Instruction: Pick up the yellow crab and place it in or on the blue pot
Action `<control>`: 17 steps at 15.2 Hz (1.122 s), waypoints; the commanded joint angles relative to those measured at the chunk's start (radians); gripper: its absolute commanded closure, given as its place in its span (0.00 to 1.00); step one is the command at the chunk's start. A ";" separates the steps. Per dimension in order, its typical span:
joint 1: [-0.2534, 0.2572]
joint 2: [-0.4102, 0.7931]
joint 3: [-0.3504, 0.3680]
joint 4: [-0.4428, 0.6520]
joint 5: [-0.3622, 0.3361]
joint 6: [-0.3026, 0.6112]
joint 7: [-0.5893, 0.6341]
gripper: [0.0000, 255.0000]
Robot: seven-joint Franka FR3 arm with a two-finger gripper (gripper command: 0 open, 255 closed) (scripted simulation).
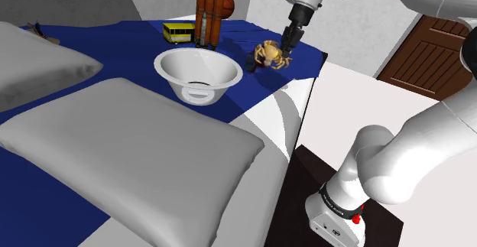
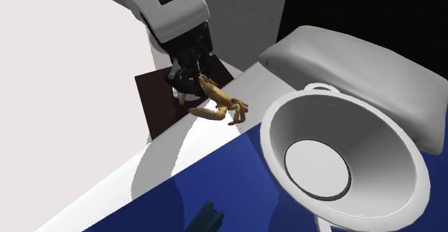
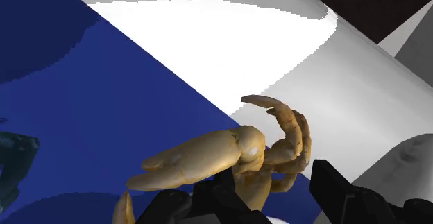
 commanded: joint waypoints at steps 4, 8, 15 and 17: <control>0.049 0.098 0.039 0.079 0.065 0.020 0.070 1.00; 0.084 0.192 0.064 0.165 0.117 0.027 0.118 1.00; 0.125 0.389 0.098 0.377 0.213 0.008 0.193 1.00; 0.130 0.454 0.107 0.456 0.242 -0.006 0.215 1.00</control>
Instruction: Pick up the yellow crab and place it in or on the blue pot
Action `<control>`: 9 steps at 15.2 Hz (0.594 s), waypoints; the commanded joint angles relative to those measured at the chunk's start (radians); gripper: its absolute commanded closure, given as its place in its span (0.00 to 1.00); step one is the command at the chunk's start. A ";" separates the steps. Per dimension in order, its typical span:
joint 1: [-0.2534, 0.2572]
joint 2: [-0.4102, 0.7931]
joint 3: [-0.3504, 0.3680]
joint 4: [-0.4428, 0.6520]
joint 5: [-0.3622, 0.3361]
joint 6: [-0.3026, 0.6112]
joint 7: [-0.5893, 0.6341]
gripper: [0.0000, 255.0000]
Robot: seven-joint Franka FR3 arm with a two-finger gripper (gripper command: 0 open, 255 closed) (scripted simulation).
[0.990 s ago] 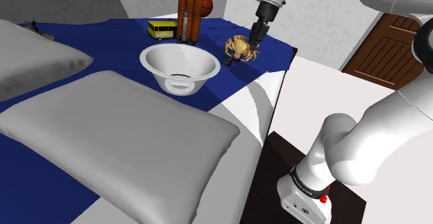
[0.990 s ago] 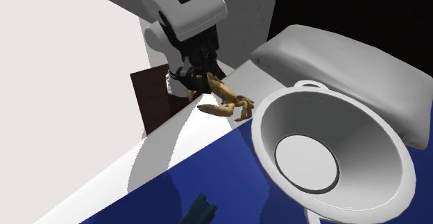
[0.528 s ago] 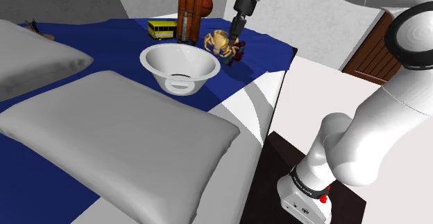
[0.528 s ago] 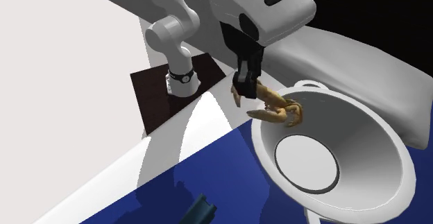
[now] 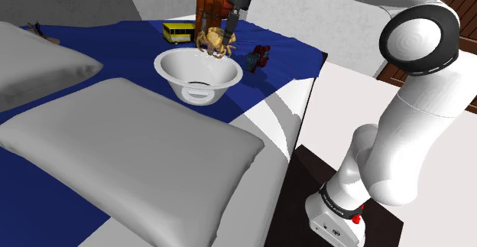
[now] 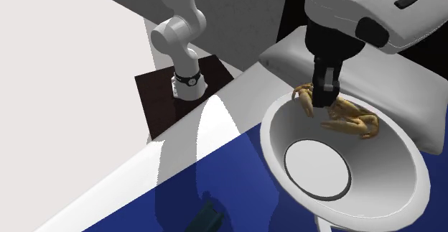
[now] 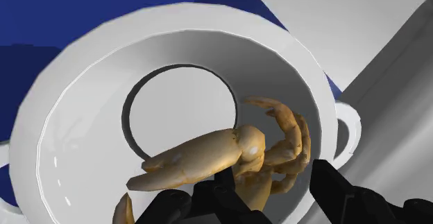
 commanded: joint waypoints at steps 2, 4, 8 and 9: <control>0.006 0.127 0.020 0.164 0.055 -0.035 0.050 1.00; 0.010 0.117 0.023 0.124 0.049 -0.004 0.044 1.00; 0.020 0.101 0.025 0.050 0.043 0.055 0.033 1.00; 0.022 0.098 0.025 0.032 0.042 0.069 0.030 1.00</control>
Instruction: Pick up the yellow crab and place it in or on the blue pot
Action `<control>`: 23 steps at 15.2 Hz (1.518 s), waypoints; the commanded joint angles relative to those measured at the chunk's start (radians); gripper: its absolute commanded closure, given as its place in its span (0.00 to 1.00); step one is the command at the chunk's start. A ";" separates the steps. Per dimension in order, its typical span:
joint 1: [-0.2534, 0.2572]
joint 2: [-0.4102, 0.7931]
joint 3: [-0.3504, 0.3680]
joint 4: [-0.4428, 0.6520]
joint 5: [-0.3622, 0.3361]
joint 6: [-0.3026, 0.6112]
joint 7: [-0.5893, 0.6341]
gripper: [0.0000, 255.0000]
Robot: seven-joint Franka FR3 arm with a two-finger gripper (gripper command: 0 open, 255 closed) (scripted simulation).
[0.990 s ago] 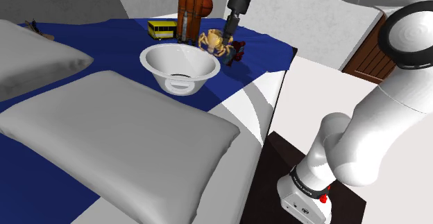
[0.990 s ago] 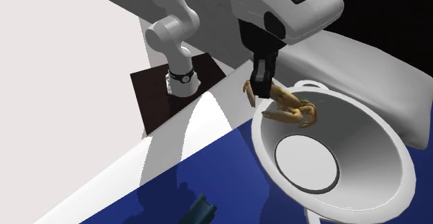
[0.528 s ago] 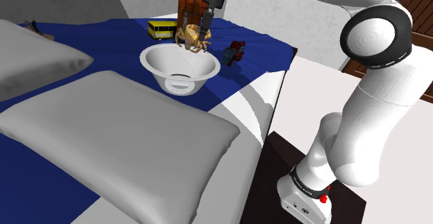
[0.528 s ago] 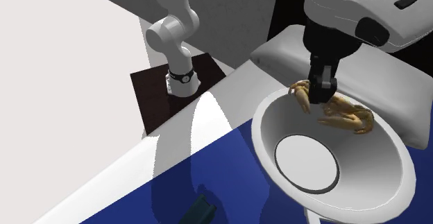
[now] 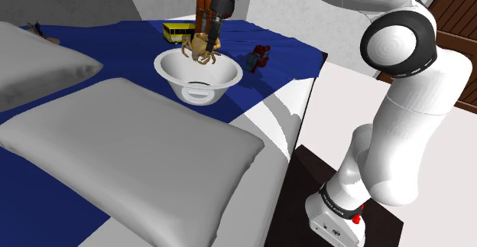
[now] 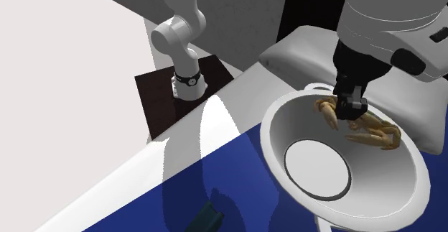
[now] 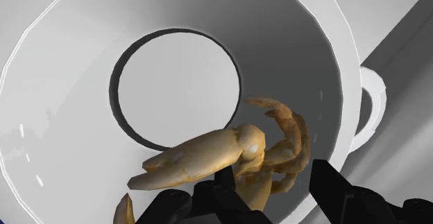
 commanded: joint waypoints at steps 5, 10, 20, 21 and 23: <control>0.011 -0.013 0.003 -0.096 -0.004 0.083 -0.016 1.00; 0.017 -0.017 0.006 -0.159 -0.002 0.142 -0.031 1.00; 0.017 -0.017 0.006 -0.159 -0.002 0.142 -0.031 0.00; 0.017 -0.017 0.006 -0.159 -0.002 0.142 -0.031 0.00; 0.017 -0.017 0.006 -0.159 -0.002 0.142 -0.031 0.00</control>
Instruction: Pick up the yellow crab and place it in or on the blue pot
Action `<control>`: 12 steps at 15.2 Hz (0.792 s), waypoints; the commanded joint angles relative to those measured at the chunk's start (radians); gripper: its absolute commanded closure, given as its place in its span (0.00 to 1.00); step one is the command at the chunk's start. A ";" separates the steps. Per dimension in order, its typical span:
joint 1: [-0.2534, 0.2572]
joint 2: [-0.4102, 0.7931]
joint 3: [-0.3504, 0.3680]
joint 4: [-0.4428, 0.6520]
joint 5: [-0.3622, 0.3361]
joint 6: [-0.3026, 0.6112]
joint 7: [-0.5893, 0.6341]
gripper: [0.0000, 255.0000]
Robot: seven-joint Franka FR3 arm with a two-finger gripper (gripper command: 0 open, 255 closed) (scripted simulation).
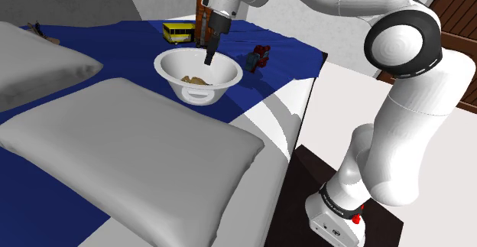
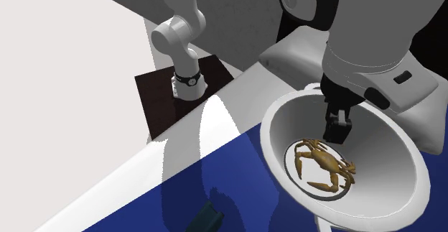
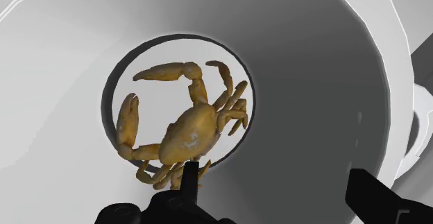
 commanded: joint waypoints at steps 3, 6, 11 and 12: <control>-0.013 0.004 -0.007 0.070 -0.001 -0.068 0.004 0.00; -0.028 0.014 -0.013 0.140 0.002 -0.131 0.006 0.00; -0.028 0.014 -0.013 0.140 0.002 -0.131 0.006 0.00; -0.028 0.014 -0.013 0.140 0.002 -0.131 0.006 0.00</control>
